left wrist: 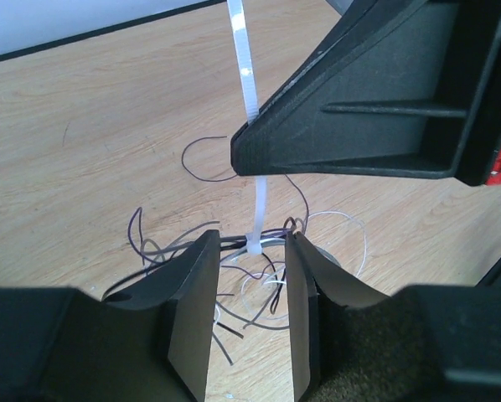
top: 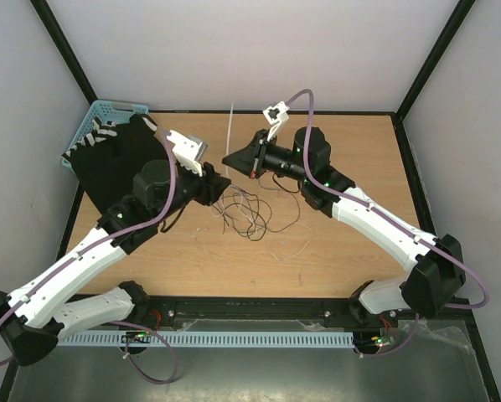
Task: Zip-tie the wires
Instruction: Adjust the ribbon, then place the cable at the center of the board.
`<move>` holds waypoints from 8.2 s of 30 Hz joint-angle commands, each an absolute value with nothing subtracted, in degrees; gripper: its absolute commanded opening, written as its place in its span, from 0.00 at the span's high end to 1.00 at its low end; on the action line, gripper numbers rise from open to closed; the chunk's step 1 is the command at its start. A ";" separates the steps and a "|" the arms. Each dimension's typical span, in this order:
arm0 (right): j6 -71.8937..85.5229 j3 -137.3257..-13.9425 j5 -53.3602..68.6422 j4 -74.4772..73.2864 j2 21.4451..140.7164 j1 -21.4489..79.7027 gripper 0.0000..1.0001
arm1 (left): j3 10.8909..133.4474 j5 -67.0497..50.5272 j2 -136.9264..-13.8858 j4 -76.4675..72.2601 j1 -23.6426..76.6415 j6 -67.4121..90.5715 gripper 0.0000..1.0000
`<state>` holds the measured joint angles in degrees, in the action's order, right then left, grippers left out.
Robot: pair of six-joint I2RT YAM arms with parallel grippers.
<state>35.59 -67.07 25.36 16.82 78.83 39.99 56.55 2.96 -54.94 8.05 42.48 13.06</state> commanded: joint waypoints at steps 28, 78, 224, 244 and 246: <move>36.39 -66.14 26.87 19.89 75.10 39.72 1.00 | 60.28 0.61 -59.92 4.29 42.79 11.87 0.71; 34.21 -74.49 28.72 15.36 76.41 34.18 1.00 | 46.98 -1.44 -65.60 -0.26 44.11 20.21 1.00; 23.83 -22.24 -22.79 3.50 42.47 31.29 0.01 | 69.38 -14.03 -112.77 -17.21 20.87 30.77 0.84; 19.89 -27.31 -18.09 3.34 45.82 29.65 0.01 | 62.24 -19.08 -98.53 -22.69 16.43 32.15 0.01; 19.65 -28.00 -16.46 3.46 46.75 28.16 0.01 | 60.24 -19.53 -95.08 -22.60 15.74 32.42 0.01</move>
<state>20.93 -25.12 -18.90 2.70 45.56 30.13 62.92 -17.85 -102.21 -19.22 16.88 32.01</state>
